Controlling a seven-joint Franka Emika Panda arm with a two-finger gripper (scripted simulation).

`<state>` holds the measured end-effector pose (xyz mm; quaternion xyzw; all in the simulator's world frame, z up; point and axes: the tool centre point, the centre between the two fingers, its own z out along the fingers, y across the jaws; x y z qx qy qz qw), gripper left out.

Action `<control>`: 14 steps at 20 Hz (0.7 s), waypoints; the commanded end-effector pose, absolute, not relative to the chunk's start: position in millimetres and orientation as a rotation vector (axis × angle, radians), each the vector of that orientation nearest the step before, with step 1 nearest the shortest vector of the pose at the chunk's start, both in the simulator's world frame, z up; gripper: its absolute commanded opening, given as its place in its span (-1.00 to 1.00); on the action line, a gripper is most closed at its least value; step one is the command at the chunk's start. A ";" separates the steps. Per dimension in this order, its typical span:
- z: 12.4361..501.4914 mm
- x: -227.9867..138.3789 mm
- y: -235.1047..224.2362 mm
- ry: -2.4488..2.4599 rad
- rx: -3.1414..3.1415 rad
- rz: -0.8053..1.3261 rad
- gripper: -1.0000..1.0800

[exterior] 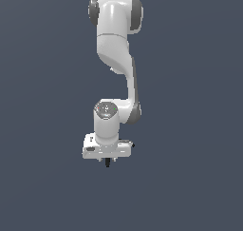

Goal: Pick up the object and move it to a goal position.

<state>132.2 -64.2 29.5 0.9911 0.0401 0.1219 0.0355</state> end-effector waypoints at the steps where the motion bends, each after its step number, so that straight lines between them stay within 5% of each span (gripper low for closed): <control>1: 24.6 133.6 -64.5 0.124 3.045 0.376 0.23; 3: 23.4 133.8 -64.6 0.124 3.045 0.376 0.23; 4: 23.4 133.8 -64.6 0.124 3.045 0.376 -1.00; 14: 23.1 133.4 -64.7 0.123 3.045 0.375 -1.00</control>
